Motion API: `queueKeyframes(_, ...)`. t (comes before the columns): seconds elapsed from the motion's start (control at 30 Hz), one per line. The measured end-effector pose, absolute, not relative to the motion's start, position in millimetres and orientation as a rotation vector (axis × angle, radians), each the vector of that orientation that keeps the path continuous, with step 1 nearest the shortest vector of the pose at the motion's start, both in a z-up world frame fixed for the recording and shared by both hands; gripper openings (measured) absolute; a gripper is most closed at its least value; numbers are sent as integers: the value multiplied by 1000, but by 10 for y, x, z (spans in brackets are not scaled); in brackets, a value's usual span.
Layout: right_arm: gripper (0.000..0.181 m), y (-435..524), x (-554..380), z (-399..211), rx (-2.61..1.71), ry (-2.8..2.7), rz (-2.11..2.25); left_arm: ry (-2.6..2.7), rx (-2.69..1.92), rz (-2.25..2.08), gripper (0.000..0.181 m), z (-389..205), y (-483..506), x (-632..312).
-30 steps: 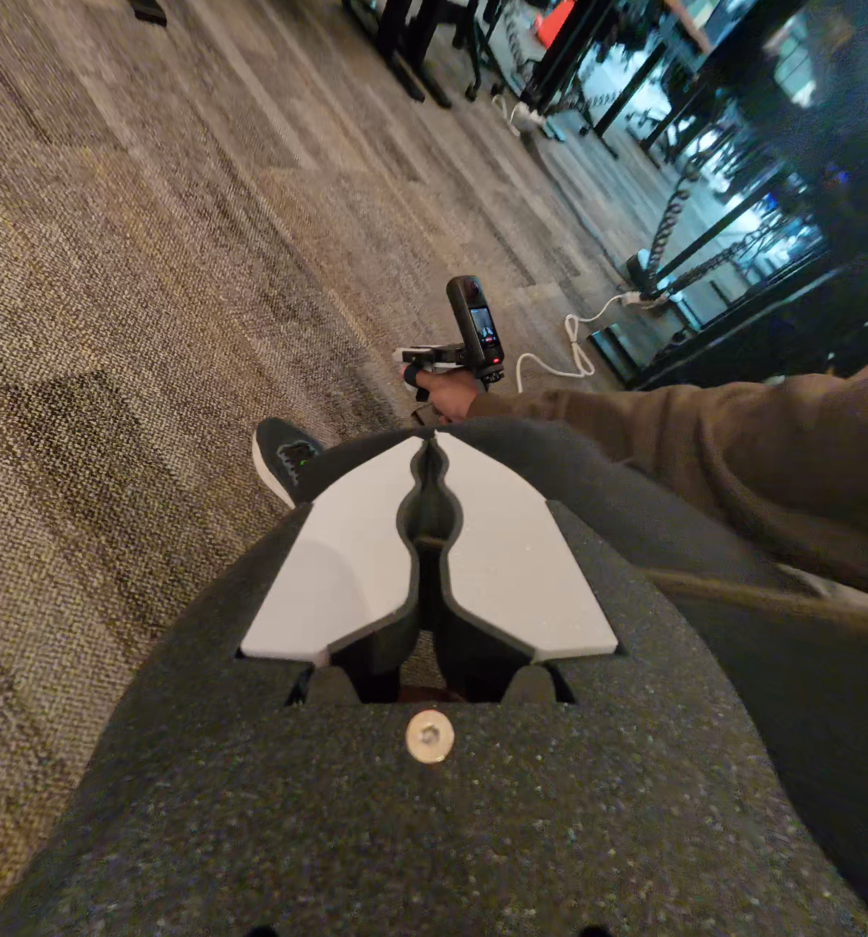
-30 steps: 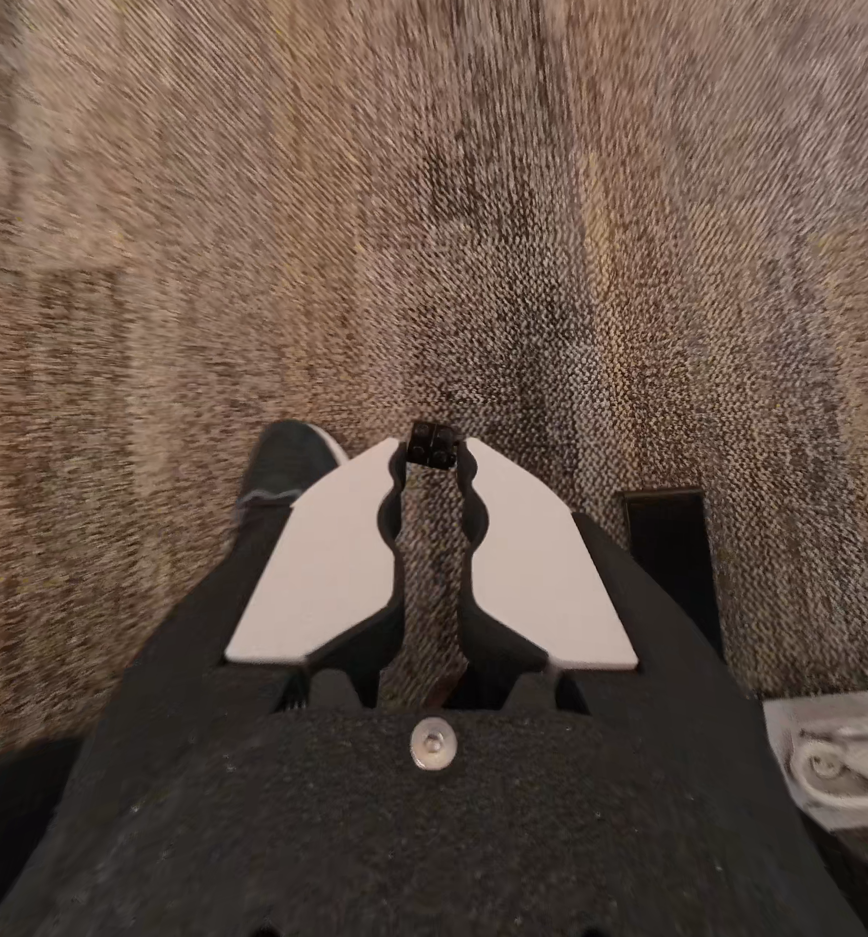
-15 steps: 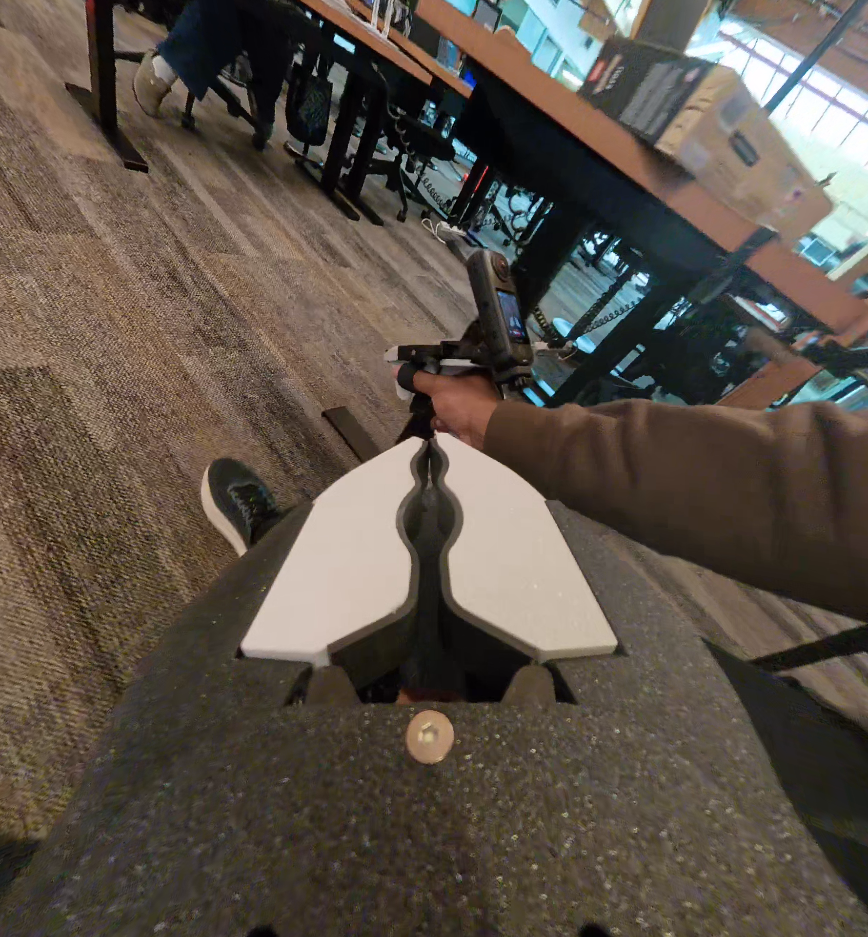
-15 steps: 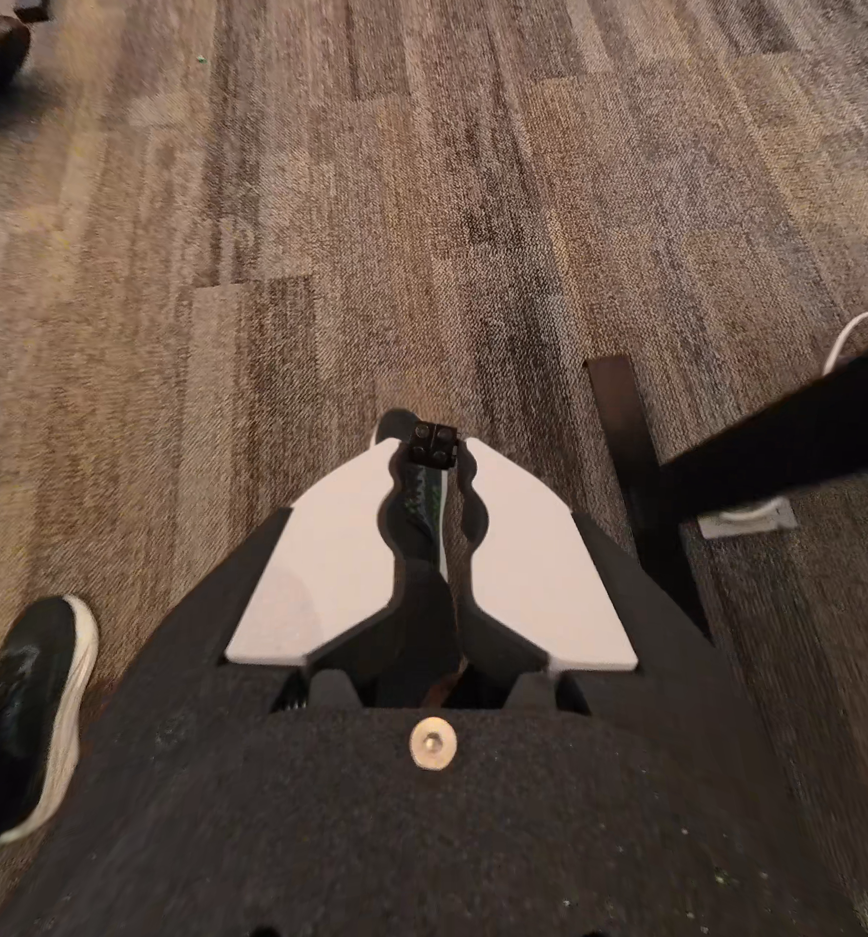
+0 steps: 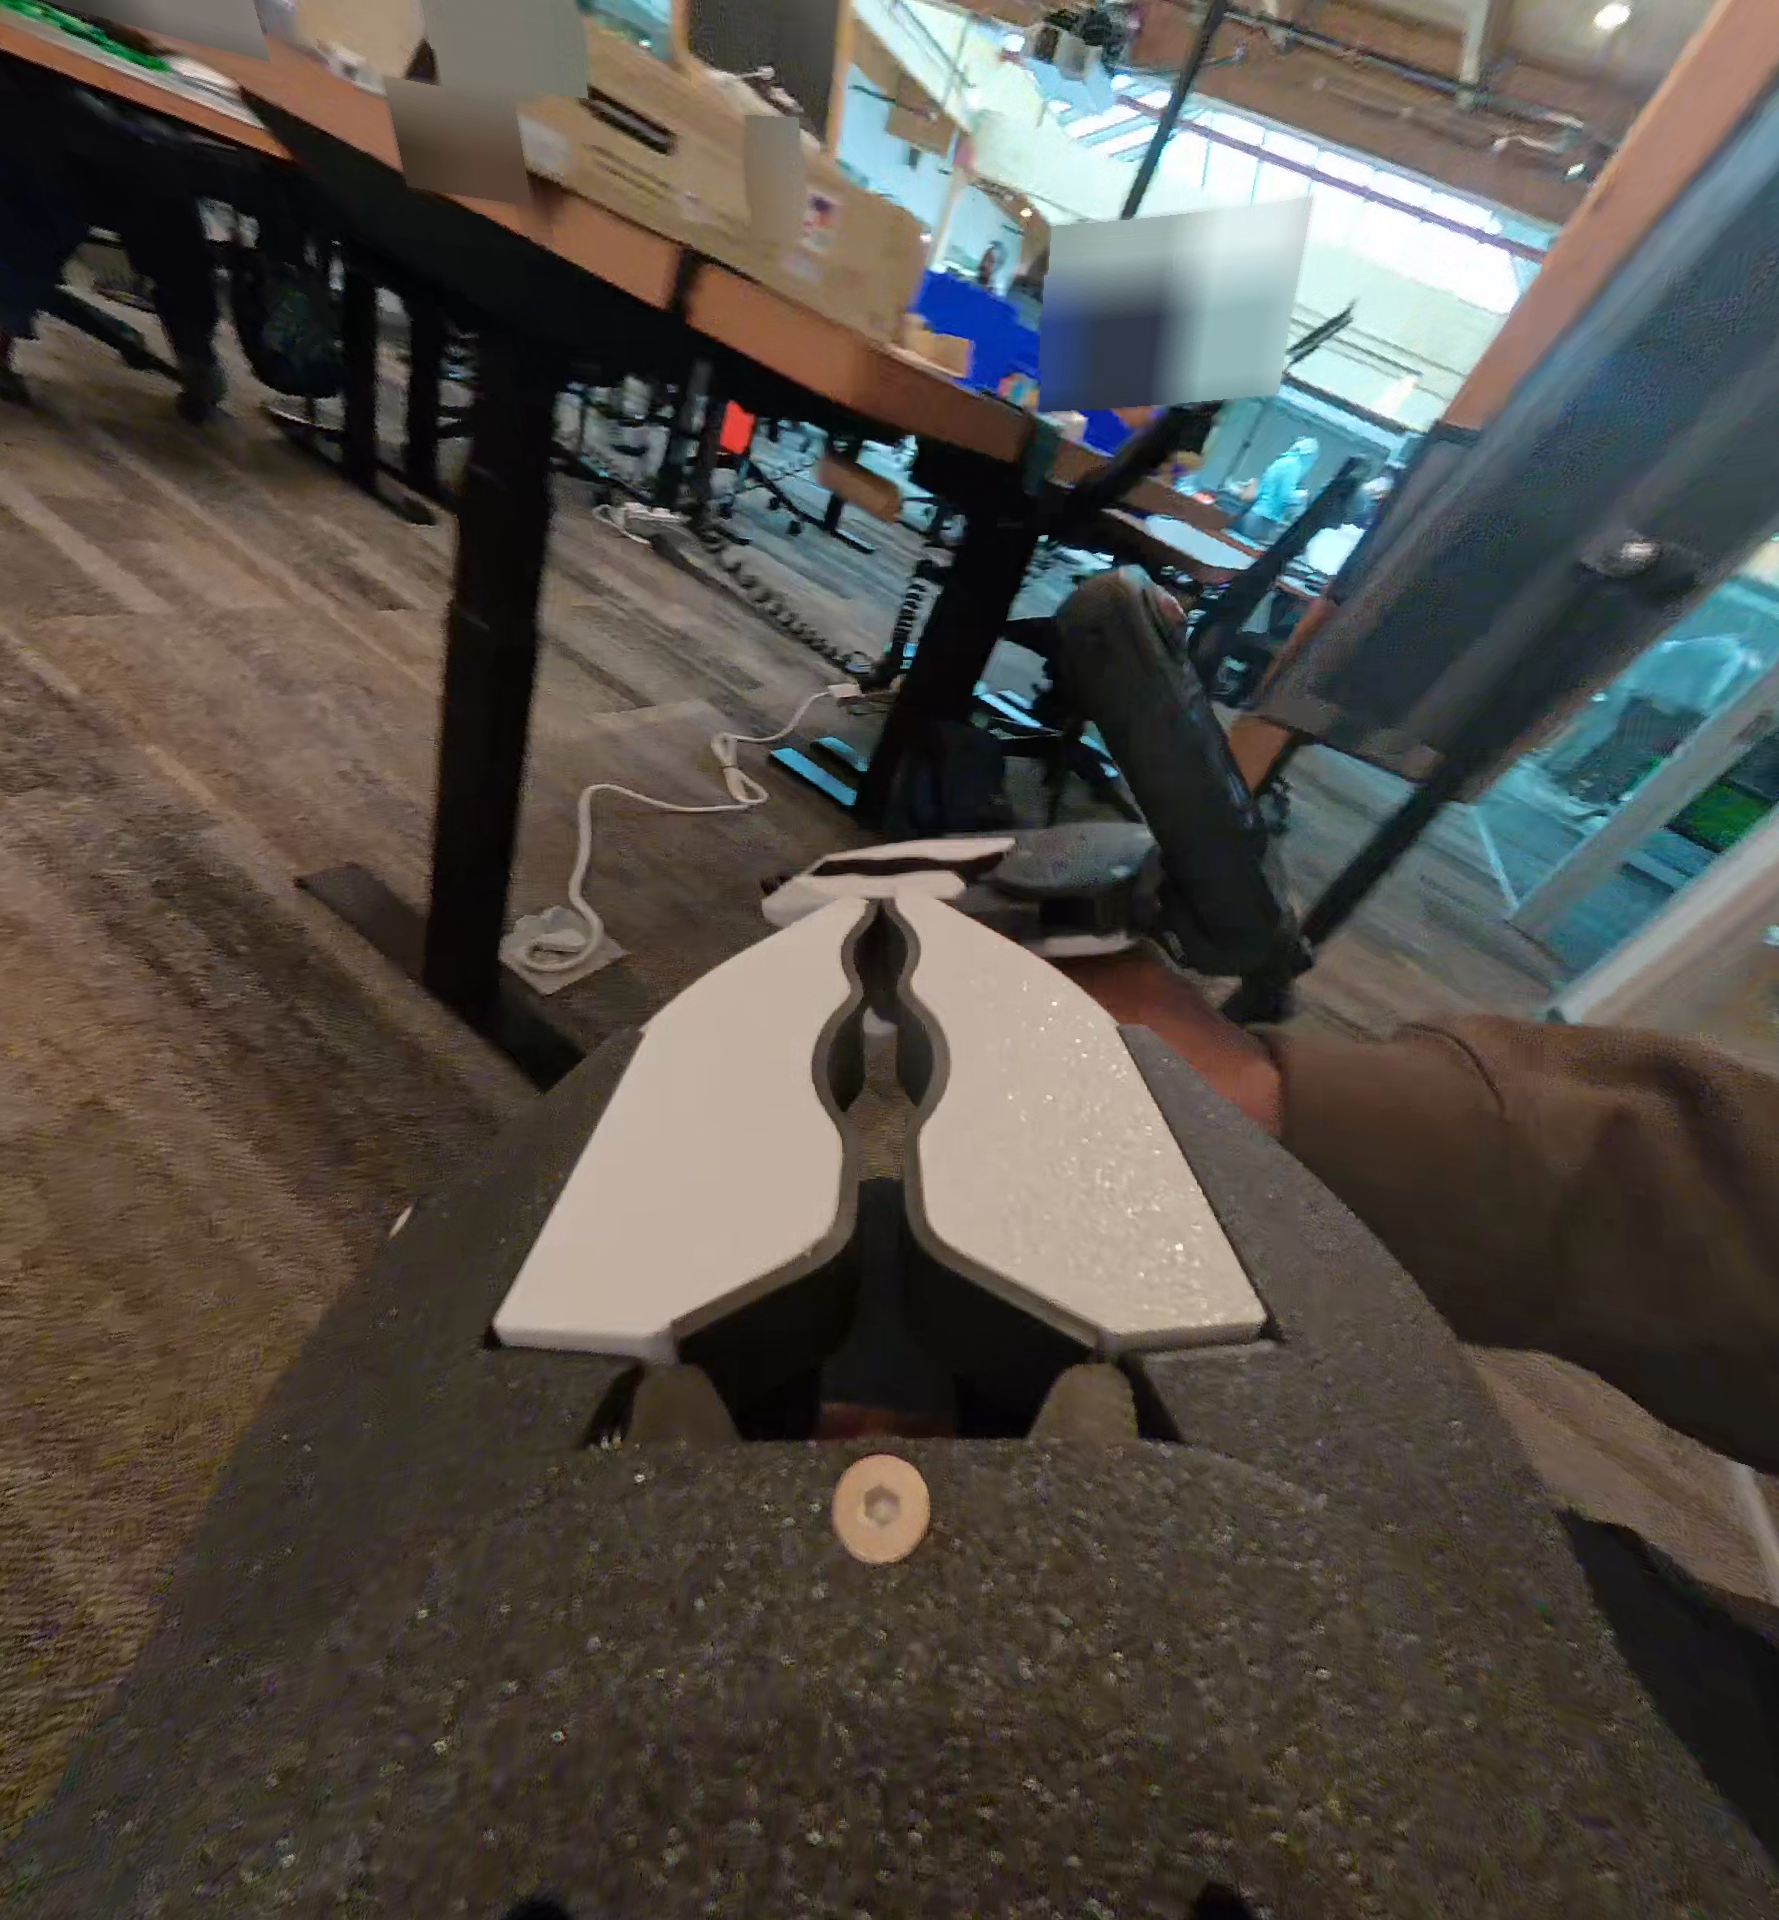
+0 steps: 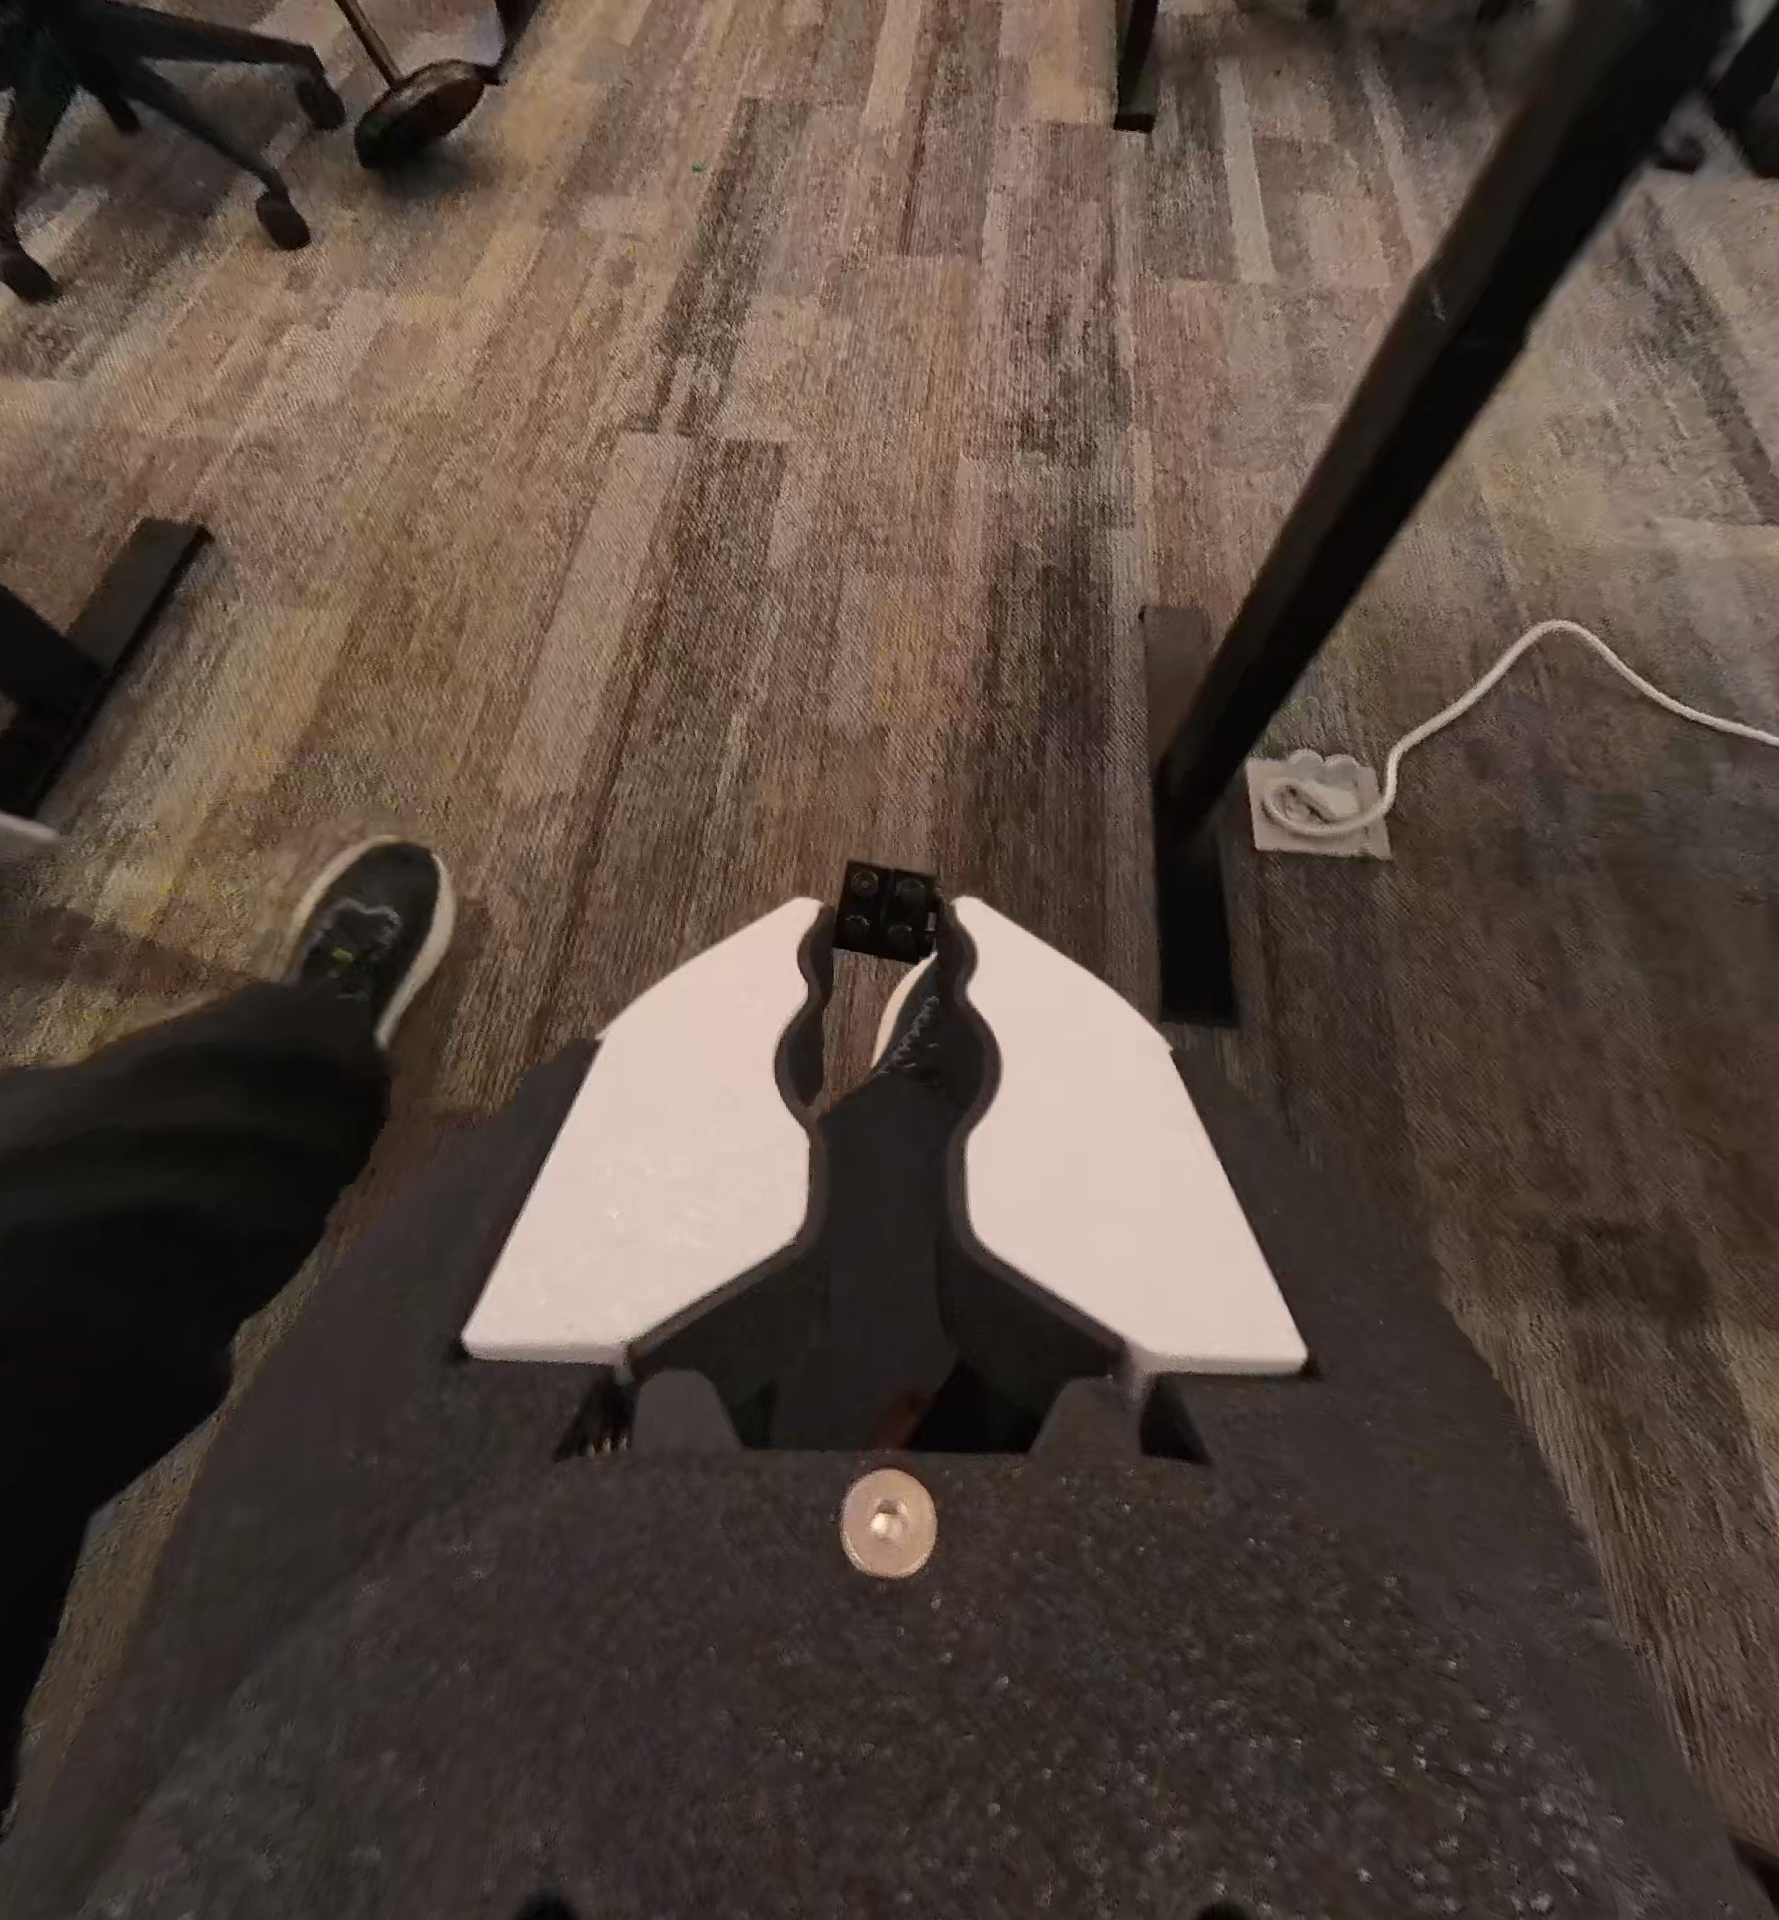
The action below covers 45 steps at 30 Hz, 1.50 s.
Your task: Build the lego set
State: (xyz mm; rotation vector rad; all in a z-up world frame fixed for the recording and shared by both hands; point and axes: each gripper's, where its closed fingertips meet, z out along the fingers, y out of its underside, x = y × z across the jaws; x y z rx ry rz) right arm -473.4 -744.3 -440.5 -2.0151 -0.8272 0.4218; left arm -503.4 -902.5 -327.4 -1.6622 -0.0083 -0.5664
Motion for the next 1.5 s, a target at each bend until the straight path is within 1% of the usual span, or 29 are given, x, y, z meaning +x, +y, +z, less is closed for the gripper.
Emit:
queueKeyframes(0.17, 19, -8060, -3543, -4098, -2027, -731, 411, 146, -1642, -615, 0, -3094, -9416, -3919)
queueKeyframes(0.33, 19, -8511, -2565, -3842, -2034, -622, 359, 281, -1646, -713, 0, -3092, -9687, -2974)
queueKeyframes(0.57, 18, -9141, -1111, -3744, -2069, -484, 84, 371, -1628, -797, 0, -2928, -9627, -1745)
queueKeyframes(0.7, 19, -9529, -78, -3653, -2094, -309, -54, 555, -1650, -840, 0, -2951, -9713, -732)
queueKeyframes(0.83, 18, -10013, 1004, -3658, -2107, -76, -134, 800, -1658, -922, 0, -3104, -10031, 394)
queueKeyframes(1.03, 19, -10899, 2495, -3951, -2098, 296, -248, 1217, -1597, -1047, 0, -3473, -10649, 2111)
queueKeyframes(1.27, 18, -11880, 3944, -4592, -2090, 672, -371, 1450, -1474, -1278, 0, -4044, -11251, 3898)
queueKeyframes(1.4, 19, -12164, 4509, -5039, -2119, 793, -392, 1502, -1437, -1370, 0, -4405, -11328, 4680)
queueKeyframes(1.5, 19, -12099, 4845, -5319, -2159, 804, -370, 1503, -1412, -1394, 0, -4579, -11179, 5131)
